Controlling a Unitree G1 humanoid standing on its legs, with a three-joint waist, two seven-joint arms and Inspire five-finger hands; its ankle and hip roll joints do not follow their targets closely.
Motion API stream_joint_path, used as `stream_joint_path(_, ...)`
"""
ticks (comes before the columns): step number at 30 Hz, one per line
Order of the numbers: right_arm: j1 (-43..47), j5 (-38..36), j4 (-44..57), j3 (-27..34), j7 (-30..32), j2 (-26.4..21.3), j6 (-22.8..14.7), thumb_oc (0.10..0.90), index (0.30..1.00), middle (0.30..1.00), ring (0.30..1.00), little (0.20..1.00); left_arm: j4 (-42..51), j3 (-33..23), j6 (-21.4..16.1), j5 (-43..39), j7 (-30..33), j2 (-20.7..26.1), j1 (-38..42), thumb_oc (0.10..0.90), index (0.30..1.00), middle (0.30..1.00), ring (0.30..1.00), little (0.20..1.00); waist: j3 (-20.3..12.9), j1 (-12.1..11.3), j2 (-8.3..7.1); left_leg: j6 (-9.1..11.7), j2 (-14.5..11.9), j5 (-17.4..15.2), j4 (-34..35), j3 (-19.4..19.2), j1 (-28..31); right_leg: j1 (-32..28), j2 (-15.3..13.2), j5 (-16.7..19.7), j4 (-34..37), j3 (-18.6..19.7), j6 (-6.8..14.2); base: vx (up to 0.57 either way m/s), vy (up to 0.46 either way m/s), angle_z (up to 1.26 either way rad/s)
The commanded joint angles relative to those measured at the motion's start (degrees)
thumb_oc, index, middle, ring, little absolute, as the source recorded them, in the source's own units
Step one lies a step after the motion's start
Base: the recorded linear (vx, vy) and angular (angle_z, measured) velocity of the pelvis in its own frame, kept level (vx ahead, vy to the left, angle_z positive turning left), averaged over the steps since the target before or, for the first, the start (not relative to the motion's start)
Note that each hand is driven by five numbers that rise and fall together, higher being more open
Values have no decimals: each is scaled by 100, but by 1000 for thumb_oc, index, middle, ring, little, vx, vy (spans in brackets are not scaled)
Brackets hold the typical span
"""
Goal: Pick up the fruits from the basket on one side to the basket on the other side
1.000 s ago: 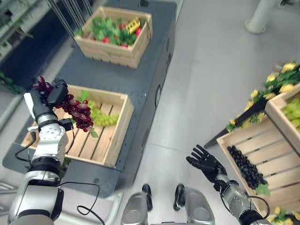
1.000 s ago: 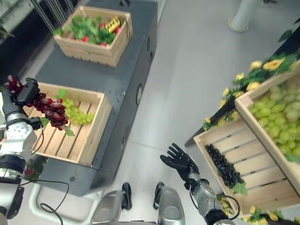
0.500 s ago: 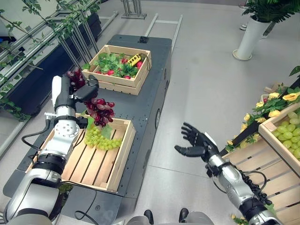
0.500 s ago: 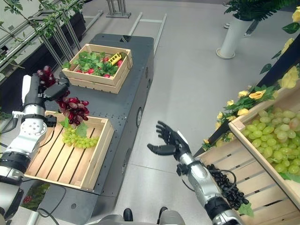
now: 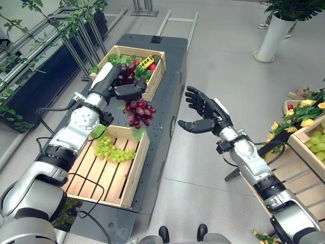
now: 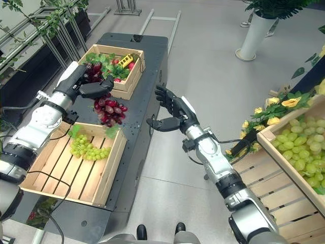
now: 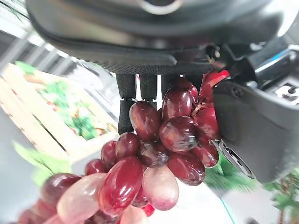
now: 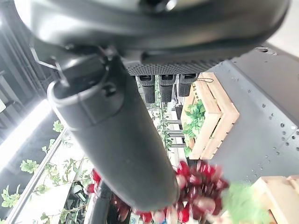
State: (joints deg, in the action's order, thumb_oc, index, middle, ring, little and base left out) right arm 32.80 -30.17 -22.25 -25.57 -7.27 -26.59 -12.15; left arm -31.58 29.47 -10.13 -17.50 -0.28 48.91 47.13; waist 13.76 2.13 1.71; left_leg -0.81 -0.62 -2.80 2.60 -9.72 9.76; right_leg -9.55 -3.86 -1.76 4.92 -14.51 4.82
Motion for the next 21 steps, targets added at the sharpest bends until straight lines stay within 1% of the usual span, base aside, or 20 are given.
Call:
stream_joint_path(1, 421, -505, 121, -261, 4, -57, -208, 800, 900, 900, 900, 900, 32, 43, -580, -695, -202, 76, 1234, 400, 300, 300, 300, 300, -995, -118, 152, 151, 206, -249, -66, 144, -362, 217, 138, -407, -346, 63, -193, -4, -32, -5)
stream_joint_path(5, 635, -716, 38, -399, 41, 69, -160, 800, 900, 900, 900, 900, 125, 249, -576, -851, -371, -45, 1479, 400, 300, 300, 300, 300, -1030, -142, 133, 147, 203, -244, -19, 148, -323, 167, 154, -395, -277, 55, -204, -3, -25, 0)
stream_joint_path(13, 1001, -1036, -129, -651, 47, 271, -48, 800, 900, 900, 900, 900, 199, 627, -600, -1148, -435, -215, 2012, 400, 300, 300, 300, 300, -1117, -170, 116, 160, 194, -219, 41, 144, -296, 124, 164, -370, -196, 35, -187, -12, -19, -1)
stream_joint_path(18, 1136, -1056, -150, -712, 105, 353, -4, 800, 900, 900, 900, 900, 334, 690, -628, -1411, -607, -326, 2119, 400, 300, 300, 300, 300, -1138, -188, 111, 164, 193, -222, 54, 159, -274, 92, 163, -371, -175, 19, -184, -5, -3, -2)
stream_joint_path(21, 1243, -1053, -211, -780, 130, 433, 14, 800, 900, 900, 900, 900, 470, 725, -560, -1423, -646, -438, 2154, 400, 300, 300, 300, 300, -1161, -204, 102, 157, 198, -218, 82, 185, -253, 81, 167, -371, -164, 16, -186, 0, 0, 0)
